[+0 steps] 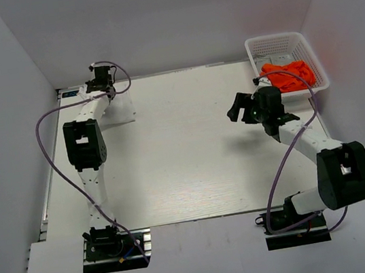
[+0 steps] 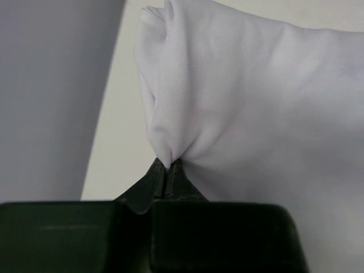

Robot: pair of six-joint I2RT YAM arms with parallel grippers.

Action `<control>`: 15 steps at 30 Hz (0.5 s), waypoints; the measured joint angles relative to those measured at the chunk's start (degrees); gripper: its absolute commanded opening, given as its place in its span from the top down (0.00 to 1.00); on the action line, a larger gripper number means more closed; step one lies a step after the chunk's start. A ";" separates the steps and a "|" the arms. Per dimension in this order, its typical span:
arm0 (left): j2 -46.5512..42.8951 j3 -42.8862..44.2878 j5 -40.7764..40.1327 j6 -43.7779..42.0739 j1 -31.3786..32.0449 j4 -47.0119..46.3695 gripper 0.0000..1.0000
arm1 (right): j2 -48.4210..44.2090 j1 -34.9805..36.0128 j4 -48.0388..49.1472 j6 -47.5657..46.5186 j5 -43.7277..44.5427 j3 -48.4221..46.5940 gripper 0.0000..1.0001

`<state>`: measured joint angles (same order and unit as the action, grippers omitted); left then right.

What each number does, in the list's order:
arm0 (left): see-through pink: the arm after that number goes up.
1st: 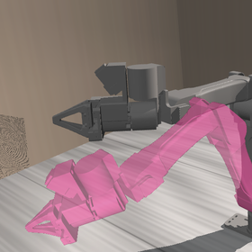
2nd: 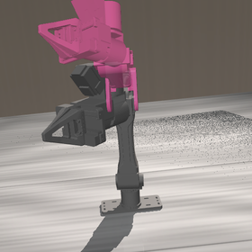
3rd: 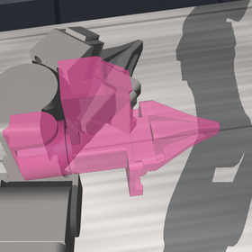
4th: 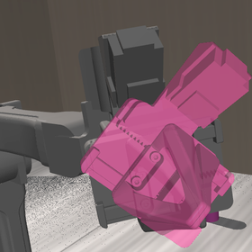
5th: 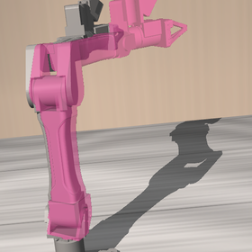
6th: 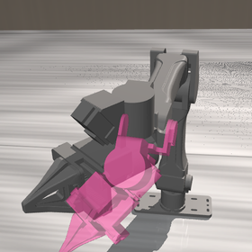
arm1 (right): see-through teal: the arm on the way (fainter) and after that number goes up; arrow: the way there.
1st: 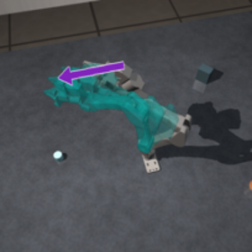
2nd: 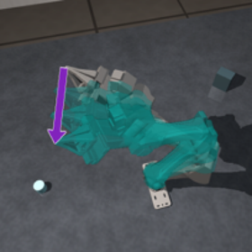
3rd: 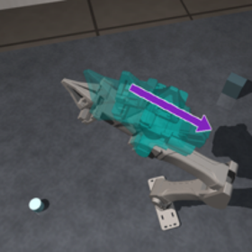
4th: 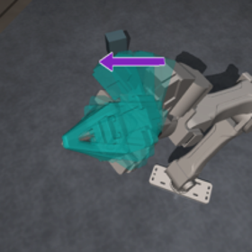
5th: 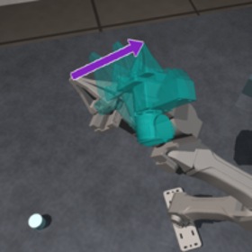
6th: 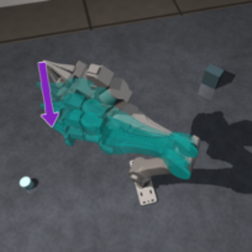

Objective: Fold and stack the t-shirts
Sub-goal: Put the neatly folded tshirt into the corner of the board with the left arm

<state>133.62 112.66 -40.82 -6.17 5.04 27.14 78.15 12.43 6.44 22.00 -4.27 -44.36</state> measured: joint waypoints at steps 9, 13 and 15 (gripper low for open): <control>4.28 3.65 -0.83 -11.91 -5.35 -10.54 1.00 | 6.38 -0.04 -0.57 0.00 -1.66 -5.03 0.10; 6.54 3.65 -0.68 -15.80 -6.34 -14.16 0.74 | 8.02 -0.04 -0.81 0.11 -3.15 -5.68 0.10; 7.21 3.82 -0.57 -17.33 -6.78 -14.84 0.40 | 8.24 -0.04 -0.85 0.24 -3.69 -5.73 0.10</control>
<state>140.84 116.49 -41.39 -23.51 -1.74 12.29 86.39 12.38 5.58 22.24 -7.97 -50.09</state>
